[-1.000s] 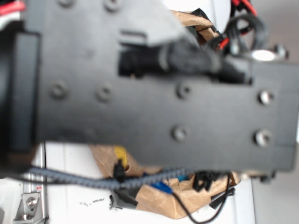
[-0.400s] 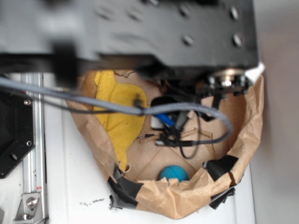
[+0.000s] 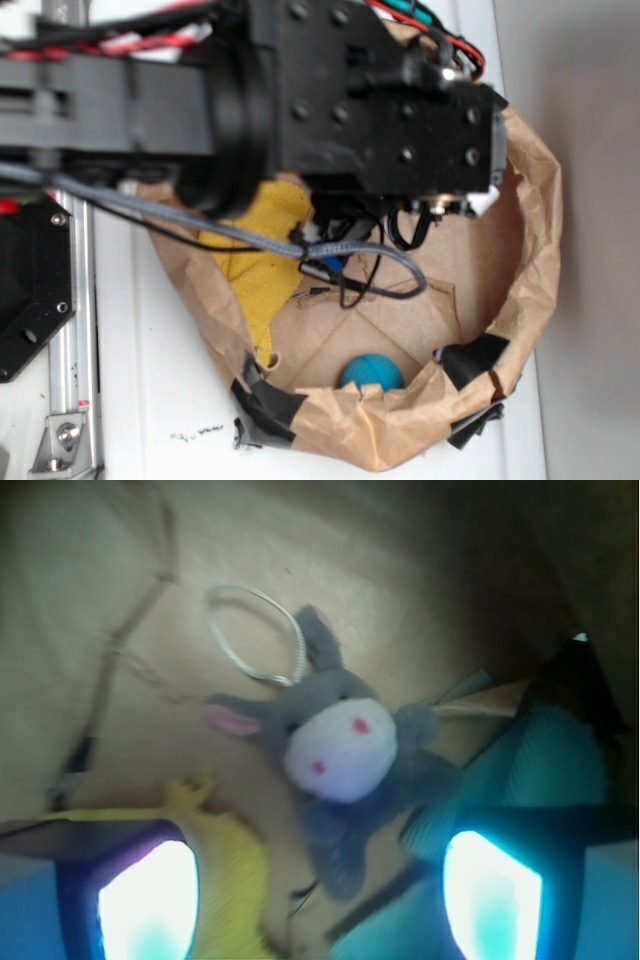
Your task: Grab the gray animal.
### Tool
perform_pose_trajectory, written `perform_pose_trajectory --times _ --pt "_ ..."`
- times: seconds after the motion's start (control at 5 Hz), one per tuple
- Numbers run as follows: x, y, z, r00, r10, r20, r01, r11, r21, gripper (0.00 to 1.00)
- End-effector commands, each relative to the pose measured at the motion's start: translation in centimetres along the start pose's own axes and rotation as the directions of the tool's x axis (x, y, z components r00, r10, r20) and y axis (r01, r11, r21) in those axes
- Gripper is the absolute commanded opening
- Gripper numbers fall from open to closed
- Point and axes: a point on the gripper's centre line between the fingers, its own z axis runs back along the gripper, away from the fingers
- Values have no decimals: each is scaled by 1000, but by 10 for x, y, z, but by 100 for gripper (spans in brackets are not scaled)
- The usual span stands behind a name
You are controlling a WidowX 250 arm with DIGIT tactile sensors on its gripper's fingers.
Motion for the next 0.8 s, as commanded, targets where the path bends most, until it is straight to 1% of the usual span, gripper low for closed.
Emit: perform_pose_trajectory --times 0.0,0.2,0.4,0.6 --pt "21 6 -46 998 -14 -63 14 1000 4 100" --pt "18 1 -53 996 16 -87 -16 1000 -4 48" --pt "11 2 -33 996 58 -72 -55 998 36 0" --pt "5 2 9 991 118 -59 -117 993 16 0"
